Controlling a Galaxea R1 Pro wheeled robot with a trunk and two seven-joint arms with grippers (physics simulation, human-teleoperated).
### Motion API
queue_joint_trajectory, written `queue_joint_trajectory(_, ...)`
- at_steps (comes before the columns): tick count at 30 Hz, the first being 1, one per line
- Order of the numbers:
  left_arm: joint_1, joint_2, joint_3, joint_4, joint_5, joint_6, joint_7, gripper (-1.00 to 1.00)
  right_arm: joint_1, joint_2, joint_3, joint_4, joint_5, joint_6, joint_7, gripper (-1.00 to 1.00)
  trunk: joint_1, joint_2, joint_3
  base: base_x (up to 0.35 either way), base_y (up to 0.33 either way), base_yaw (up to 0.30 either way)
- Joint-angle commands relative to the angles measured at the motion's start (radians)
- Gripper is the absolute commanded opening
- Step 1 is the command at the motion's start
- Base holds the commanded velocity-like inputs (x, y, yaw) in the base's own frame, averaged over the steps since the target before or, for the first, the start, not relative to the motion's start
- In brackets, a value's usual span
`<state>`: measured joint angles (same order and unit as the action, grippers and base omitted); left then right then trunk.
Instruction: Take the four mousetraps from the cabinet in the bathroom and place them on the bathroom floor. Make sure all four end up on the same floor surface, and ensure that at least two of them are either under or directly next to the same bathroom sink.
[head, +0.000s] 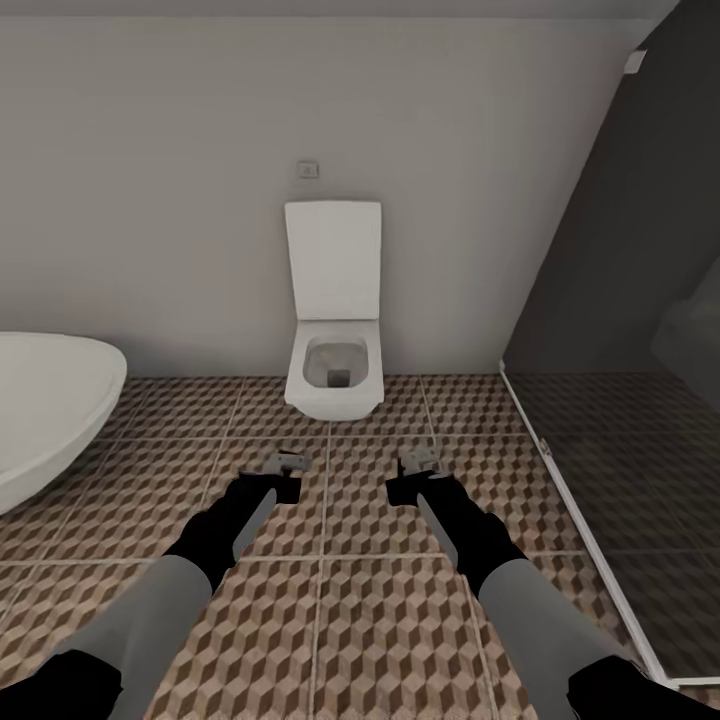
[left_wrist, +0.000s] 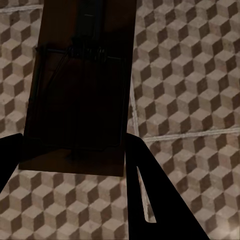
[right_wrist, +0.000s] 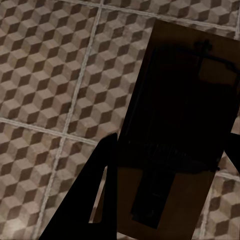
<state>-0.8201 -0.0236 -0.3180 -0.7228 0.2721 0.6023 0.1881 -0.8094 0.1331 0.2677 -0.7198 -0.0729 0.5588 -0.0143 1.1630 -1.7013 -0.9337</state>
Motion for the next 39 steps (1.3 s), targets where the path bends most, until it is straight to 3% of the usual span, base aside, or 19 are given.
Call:
queue_joint_trajectory(1, -0.001, 0.001, -0.004, -0.001, 0.009, 0.004, 0.008, -1.00, 0.000, 0.000, 0.002, -0.001, -0.009, 0.005, 0.001, -1.00, 0.004, -0.008, -0.006, 0.000, 0.000, 0.000)
queue_joint_trajectory(39, -0.001, -0.002, -0.004, -0.001, 0.009, 0.004, 0.008, -1.00, -0.001, 0.000, 0.005, -0.001, -0.010, 0.004, 0.002, -1.00, 0.149, -0.274, -0.184, 0.000, 0.000, 0.000)
